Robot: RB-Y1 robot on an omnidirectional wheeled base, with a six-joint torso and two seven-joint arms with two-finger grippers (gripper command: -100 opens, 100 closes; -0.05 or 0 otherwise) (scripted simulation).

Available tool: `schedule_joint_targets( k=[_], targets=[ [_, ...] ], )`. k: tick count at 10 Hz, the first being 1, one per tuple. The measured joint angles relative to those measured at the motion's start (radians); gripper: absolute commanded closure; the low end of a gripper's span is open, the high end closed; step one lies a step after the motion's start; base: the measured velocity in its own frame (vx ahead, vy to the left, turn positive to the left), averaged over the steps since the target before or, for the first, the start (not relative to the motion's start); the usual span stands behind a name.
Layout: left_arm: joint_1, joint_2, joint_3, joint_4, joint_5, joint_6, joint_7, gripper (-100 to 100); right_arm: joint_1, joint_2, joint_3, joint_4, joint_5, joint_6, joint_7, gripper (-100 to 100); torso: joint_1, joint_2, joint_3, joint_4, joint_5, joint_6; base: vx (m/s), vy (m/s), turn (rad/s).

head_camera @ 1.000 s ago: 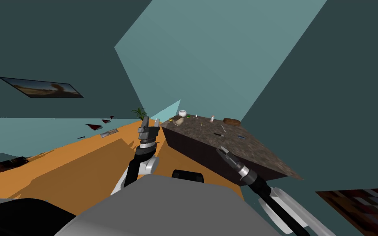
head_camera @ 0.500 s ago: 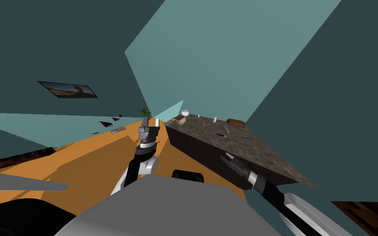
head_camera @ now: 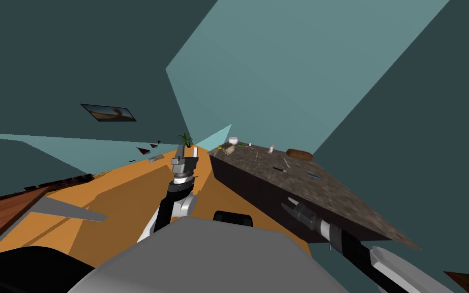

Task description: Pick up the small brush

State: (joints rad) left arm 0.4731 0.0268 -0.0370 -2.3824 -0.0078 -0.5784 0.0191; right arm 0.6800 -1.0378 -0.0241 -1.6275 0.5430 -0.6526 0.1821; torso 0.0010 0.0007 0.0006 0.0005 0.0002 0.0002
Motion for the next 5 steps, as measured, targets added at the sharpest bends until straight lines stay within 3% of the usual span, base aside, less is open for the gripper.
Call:
schedule_joint_targets(
  k=[2,3,5],
  targets=[
    [0.000,0.000,0.000,0.000,0.000,0.000,0.000,0,-0.008,-0.049,0.016,0.074,0.028,-0.010,0.010,-100,0.000,-0.001,0.000,0.000,0.000,0.000,-0.007,0.036,0.105],
    [0.000,0.000,0.000,0.000,0.000,0.000,0.000,0,0.023,-0.084,0.011,0.080,0.042,0.003,0.009,-100,0.001,0.000,0.000,0.000,0.000,0.000,-0.007,0.035,0.072],
    [0.000,0.000,0.000,0.000,0.000,0.000,0.000,0,0.025,-0.120,0.028,0.131,0.071,0.003,0.026,-100,0.001,-0.001,-0.001,0.000,0.000,-0.001,0.000,0.038,0.146]
  ],
)
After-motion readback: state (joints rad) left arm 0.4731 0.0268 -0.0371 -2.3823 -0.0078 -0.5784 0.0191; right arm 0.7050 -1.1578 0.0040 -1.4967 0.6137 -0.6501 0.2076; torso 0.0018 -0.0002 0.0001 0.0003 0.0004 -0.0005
